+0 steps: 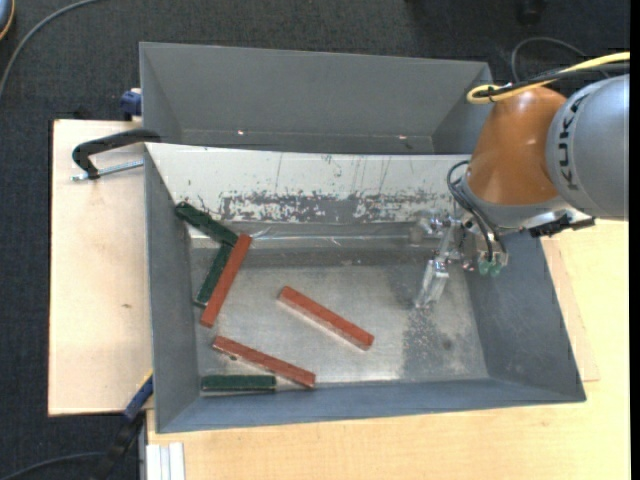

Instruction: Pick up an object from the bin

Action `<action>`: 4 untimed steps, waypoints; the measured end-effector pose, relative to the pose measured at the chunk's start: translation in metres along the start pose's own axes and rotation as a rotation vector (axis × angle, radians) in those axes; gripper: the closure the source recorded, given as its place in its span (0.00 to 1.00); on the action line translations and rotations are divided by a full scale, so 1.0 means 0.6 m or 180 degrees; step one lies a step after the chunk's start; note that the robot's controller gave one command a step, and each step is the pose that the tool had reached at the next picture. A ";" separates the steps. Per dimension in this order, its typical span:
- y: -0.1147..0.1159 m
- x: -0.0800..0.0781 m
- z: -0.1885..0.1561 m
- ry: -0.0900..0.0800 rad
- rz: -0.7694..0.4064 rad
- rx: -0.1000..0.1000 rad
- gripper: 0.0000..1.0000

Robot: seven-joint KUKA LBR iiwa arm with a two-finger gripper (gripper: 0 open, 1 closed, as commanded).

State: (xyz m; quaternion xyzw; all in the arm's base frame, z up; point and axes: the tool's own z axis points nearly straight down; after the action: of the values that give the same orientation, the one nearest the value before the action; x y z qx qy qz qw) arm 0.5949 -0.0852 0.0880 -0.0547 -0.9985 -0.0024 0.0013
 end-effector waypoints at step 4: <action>0.261 0.162 -0.293 -0.0053 -0.0963 0.0007 1.00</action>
Offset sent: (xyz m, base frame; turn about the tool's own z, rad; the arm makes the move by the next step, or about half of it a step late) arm -0.0470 0.0500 -0.0180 -0.0677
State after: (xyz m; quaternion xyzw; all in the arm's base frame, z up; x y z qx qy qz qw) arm 0.5158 0.0801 0.2645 0.0965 -0.9953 -0.0010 -0.0073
